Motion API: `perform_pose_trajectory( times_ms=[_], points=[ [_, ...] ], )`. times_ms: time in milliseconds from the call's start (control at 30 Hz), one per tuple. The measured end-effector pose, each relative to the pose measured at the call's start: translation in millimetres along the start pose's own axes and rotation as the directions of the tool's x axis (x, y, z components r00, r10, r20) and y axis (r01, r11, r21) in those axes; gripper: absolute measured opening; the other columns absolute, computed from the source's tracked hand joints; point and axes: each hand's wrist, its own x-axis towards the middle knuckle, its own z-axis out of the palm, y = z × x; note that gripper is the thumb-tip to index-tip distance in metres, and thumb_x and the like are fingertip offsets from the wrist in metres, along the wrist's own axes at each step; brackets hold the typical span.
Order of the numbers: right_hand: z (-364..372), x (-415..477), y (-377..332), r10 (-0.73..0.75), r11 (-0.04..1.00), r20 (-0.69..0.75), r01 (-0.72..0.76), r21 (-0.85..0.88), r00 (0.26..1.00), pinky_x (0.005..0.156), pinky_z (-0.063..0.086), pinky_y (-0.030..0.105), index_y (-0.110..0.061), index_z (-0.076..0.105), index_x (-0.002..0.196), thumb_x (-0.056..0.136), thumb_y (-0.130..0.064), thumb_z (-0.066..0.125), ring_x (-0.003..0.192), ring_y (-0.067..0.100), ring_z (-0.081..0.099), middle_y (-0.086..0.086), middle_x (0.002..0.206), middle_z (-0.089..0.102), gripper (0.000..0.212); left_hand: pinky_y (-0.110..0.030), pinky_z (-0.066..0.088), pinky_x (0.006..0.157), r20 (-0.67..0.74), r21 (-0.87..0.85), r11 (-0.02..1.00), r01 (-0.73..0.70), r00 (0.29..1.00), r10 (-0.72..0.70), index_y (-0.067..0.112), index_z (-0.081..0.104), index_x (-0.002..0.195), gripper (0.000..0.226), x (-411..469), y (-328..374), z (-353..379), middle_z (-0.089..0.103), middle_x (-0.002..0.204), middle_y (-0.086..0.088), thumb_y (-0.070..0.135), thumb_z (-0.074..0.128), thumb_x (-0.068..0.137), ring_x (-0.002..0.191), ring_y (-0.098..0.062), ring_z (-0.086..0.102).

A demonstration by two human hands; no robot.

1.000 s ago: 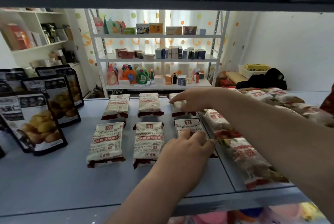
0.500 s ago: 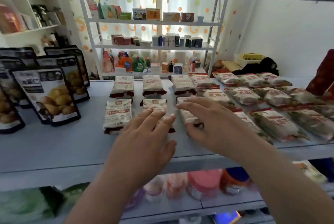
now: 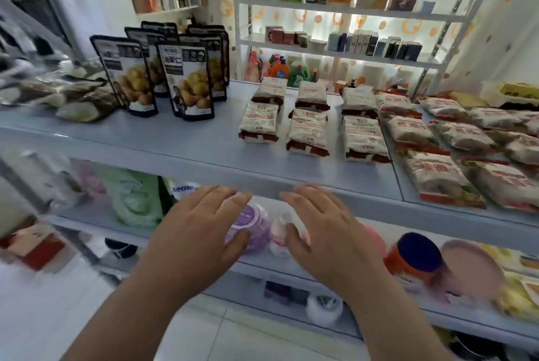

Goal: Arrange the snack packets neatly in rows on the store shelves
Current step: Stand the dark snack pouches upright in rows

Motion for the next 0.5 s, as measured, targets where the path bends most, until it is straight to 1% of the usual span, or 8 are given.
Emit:
perform_pose_trajectory(
  times_ms=[67, 167, 233, 300, 433, 500],
  points=[
    [13, -9, -12, 0.004, 0.999, 0.009, -0.005, 0.034, 1.000, 0.109, 0.033, 0.033, -0.018, 0.058, 0.130, 0.086, -0.026, 0.060, 0.128, 0.023, 0.047, 0.002, 0.132, 0.058, 0.045, -0.041, 0.046, 0.100, 0.012, 0.011, 1.000, 0.029, 0.999, -0.030, 0.014, 0.061, 0.129, 0.054, -19, -3, -2, 0.062, 0.126, -0.005, 0.044, 0.045, 0.087, 0.116, -0.027, 0.057],
    [28, -23, -36, 0.025, 0.998, 0.042, -0.027, 0.061, 0.999, 0.112, 0.031, 0.034, -0.020, 0.055, 0.134, 0.088, -0.029, 0.055, 0.134, 0.023, 0.043, 0.002, 0.138, 0.056, 0.046, -0.038, 0.044, 0.102, 0.055, 0.020, 0.998, 0.055, 0.997, -0.056, 0.016, 0.059, 0.131, 0.054, -44, -11, -5, 0.061, 0.128, -0.001, 0.045, 0.045, 0.088, 0.119, -0.023, 0.054],
    [33, -27, -52, 0.023, 0.999, 0.066, -0.026, 0.045, 0.998, 0.114, 0.023, 0.029, -0.020, 0.056, 0.132, 0.086, -0.028, 0.057, 0.134, 0.022, 0.044, 0.001, 0.136, 0.058, 0.047, -0.036, 0.043, 0.103, 0.069, 0.014, 0.997, 0.071, 0.995, -0.071, 0.020, 0.058, 0.133, 0.054, -57, -22, -8, 0.060, 0.130, 0.002, 0.047, 0.046, 0.087, 0.121, -0.020, 0.052],
    [37, -25, -66, 0.023, 1.000, 0.066, -0.023, 0.008, 0.998, 0.111, 0.015, 0.025, -0.020, 0.059, 0.129, 0.083, -0.028, 0.062, 0.130, 0.022, 0.049, 0.001, 0.132, 0.061, 0.047, -0.037, 0.044, 0.101, 0.063, -0.005, 0.996, 0.085, 0.994, -0.084, 0.022, 0.056, 0.134, 0.055, -66, -37, -9, 0.058, 0.131, 0.004, 0.048, 0.046, 0.087, 0.122, -0.018, 0.051],
    [45, -10, -92, 0.037, 0.999, 0.087, -0.036, -0.015, 0.995, 0.109, 0.015, 0.023, -0.020, 0.054, 0.135, 0.088, -0.030, 0.059, 0.136, 0.020, 0.041, 0.001, 0.140, 0.055, 0.048, -0.039, 0.047, 0.097, 0.033, -0.042, 0.997, 0.060, 0.998, -0.059, 0.019, 0.058, 0.131, 0.056, -67, -68, -10, 0.061, 0.127, 0.001, 0.048, 0.043, 0.086, 0.118, -0.021, 0.054],
    [50, 2, -105, 0.051, 0.998, 0.072, -0.047, -0.052, 0.996, 0.109, 0.012, 0.020, -0.019, 0.055, 0.134, 0.088, -0.031, 0.060, 0.135, 0.021, 0.043, 0.001, 0.139, 0.055, 0.048, -0.038, 0.045, 0.099, 0.019, -0.059, 0.998, 0.021, 1.000, -0.019, 0.018, 0.058, 0.131, 0.054, -65, -89, -12, 0.060, 0.127, 0.000, 0.046, 0.047, 0.087, 0.118, -0.021, 0.054]
  ],
)
